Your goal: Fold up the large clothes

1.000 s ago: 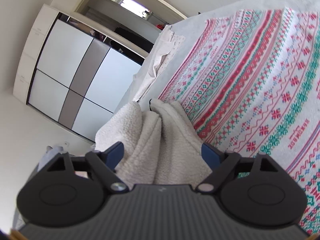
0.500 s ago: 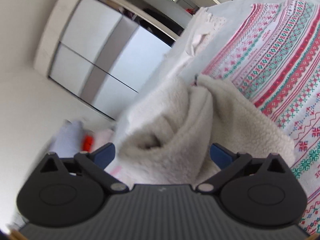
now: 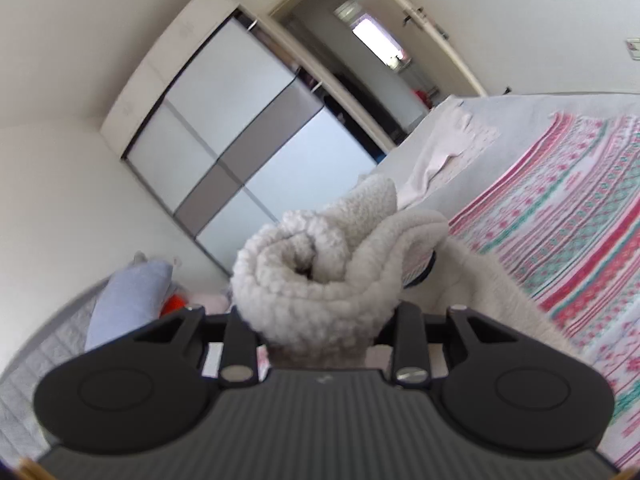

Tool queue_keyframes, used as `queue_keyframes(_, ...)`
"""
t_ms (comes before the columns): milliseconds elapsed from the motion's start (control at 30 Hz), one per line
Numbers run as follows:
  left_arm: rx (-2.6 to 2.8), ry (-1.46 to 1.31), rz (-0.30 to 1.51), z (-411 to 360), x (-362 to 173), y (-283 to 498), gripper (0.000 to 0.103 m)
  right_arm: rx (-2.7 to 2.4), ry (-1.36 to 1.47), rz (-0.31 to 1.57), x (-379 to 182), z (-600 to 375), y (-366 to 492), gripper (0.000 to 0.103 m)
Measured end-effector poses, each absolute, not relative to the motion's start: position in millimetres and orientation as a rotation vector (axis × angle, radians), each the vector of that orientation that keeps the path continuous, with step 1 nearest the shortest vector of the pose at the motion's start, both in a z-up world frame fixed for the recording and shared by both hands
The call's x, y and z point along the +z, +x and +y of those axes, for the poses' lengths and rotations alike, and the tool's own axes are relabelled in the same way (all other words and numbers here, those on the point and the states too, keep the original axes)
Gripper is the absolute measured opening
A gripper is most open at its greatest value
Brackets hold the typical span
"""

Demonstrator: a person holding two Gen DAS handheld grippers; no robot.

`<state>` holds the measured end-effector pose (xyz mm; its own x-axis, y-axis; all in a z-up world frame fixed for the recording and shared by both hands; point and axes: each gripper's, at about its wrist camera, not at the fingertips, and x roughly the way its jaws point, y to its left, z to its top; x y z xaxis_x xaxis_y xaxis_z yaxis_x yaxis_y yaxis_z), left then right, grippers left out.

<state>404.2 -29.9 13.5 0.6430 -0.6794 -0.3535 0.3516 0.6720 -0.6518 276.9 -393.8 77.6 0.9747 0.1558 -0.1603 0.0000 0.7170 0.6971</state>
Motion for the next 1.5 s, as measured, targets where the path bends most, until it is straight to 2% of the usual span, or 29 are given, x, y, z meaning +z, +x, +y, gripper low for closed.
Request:
queue_keyframes(133, -0.656, -0.625, 0.706, -44.6, 3.7, 418.4, 0.103, -0.035, 0.867, 0.306, 31.6, -434.1, 276.6, 0.030)
queue_keyframes(200, -0.665, -0.651, 0.742, -52.9, -2.3, 425.4, 0.103, -0.118, 0.903, 0.433, -5.1, -443.5, 284.7, 0.040)
queue_keyframes(267, -0.664, -0.659, 0.765, -61.7, -6.5, 429.8, 0.103, -0.121, 0.924, 0.432, -27.6, -443.8, 284.1, 0.046)
queue_keyframes(300, -0.662, -0.663, 0.770, -65.5, -7.9, 430.7, 0.103, -0.106, 0.934, 0.410, -28.3, -444.5, 282.0, 0.054)
queue_keyframes(333, -0.660, -0.678, 0.766, -67.4, -10.0, 431.2, 0.103, -0.097, 0.937, 0.412, -24.9, -445.1, 282.8, 0.058)
queue_keyframes(400, -0.667, -0.719, 0.779, -68.2, -12.9, 434.4, 0.103, -0.109, 0.887, 0.407, -13.1, -444.2, 281.6, 0.080)
queue_keyframes(467, -0.667, -0.747, 0.796, -67.9, -13.9, 438.0, 0.103, -0.170, 0.786, 0.403, -2.8, -437.0, 281.0, 0.097)
queue_keyframes(567, -0.671, -0.737, 0.798, -68.1, -11.8, 438.5, 0.103, -0.230, 0.692, 0.438, 4.1, -429.0, 288.9, 0.097)
queue_keyframes(700, -0.670, -0.721, 0.807, -68.8, -8.5, 440.8, 0.103, -0.208, 0.733, 0.448, 2.7, -431.9, 294.8, 0.101)
queue_keyframes(1067, -0.691, -0.717, 0.852, -74.9, -8.6, 459.3, 0.103, -0.193, 0.776, 0.477, -6.1, -440.1, 300.4, 0.102)
queue_keyframes(1267, -0.766, -0.781, 0.936, -69.6, -24.4, 482.4, 0.103, -0.128, 0.932, 0.481, -28.0, -454.7, 303.7, 0.103)
queue_keyframes(1433, -0.816, -0.819, 0.930, -68.9, -36.3, 484.5, 0.103, -0.076, 1.070, 0.505, -49.3, -467.7, 306.2, 0.103)
queue_keyframes(1467, -0.836, -0.816, 0.915, -69.0, -36.5, 483.9, 0.103, -0.066, 1.100, 0.505, -51.9, -469.9, 305.7, 0.101)
queue_keyframes(1500, -0.842, -0.813, 0.901, -69.6, -35.8, 481.6, 0.102, -0.058, 1.122, 0.506, -53.3, -471.5, 305.1, 0.093)
